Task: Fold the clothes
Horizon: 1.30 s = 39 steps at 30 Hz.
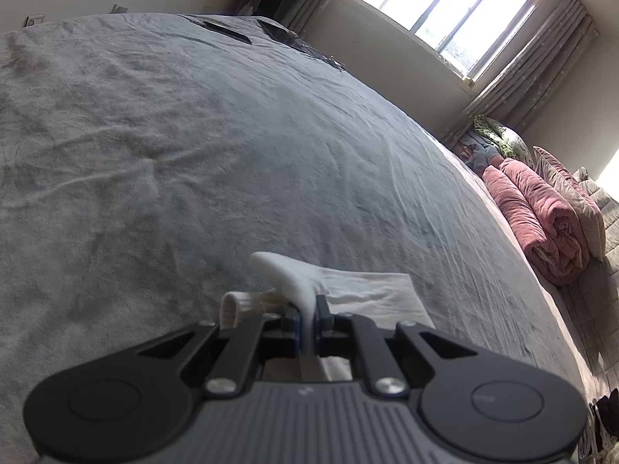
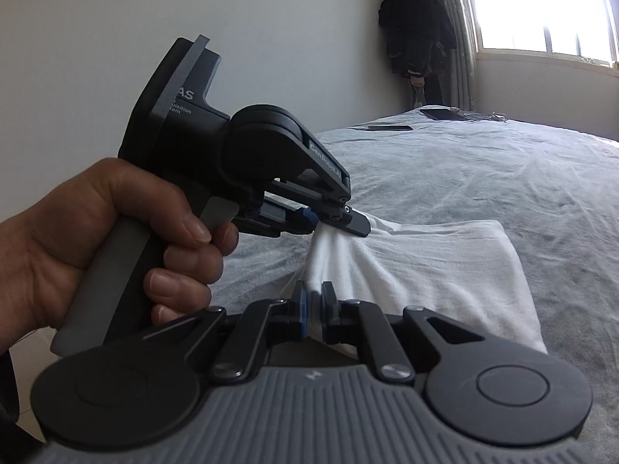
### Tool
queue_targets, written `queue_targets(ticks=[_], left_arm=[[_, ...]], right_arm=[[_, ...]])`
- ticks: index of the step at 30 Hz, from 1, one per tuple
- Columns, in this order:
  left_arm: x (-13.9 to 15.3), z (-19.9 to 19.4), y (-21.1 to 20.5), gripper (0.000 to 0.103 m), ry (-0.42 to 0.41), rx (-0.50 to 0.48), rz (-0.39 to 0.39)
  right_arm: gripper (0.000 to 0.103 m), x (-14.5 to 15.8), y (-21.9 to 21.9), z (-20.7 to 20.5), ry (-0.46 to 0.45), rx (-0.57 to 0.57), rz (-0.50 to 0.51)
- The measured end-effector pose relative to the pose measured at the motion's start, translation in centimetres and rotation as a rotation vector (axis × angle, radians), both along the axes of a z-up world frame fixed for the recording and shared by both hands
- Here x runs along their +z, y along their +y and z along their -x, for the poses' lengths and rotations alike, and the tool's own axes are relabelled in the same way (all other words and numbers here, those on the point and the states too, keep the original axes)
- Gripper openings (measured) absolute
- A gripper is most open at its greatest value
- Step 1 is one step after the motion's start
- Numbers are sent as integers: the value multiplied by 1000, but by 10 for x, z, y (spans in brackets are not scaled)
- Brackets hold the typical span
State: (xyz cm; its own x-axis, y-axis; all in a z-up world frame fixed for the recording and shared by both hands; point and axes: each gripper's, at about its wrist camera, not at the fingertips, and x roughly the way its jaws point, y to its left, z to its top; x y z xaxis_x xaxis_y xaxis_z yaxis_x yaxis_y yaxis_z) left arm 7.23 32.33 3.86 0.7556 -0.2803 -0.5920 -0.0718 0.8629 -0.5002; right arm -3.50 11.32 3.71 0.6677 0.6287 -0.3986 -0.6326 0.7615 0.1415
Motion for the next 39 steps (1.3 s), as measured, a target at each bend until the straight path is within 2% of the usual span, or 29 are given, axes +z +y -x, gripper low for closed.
queue_targets(ticks=[6, 15, 18, 19, 23, 26, 31, 34, 39], left_arm=[[0, 1, -1, 6, 14, 13, -40], [-1, 3, 5, 5, 28, 29, -48], [0, 3, 7, 9, 38, 39, -49], [0, 3, 8, 9, 40, 44, -49], [7, 7, 15, 9, 27, 99, -66], [9, 10, 20, 9, 32, 124, -71], [13, 12, 21, 11, 23, 128, -63], [12, 10, 18, 18, 28, 130, -67], [17, 12, 9, 19, -14, 101, -51]], right_arm=[[10, 0, 4, -2, 0, 14, 14], [10, -2, 7, -9, 34, 29, 20], [14, -2, 10, -12, 68, 29, 15], [17, -2, 10, -12, 90, 38, 4], [17, 2, 12, -8, 119, 81, -38], [17, 4, 7, -6, 129, 70, -34], [17, 4, -29, -11, 175, 6, -65], [17, 1, -56, -15, 230, -43, -97], [17, -9, -113, -26, 374, -154, -244]])
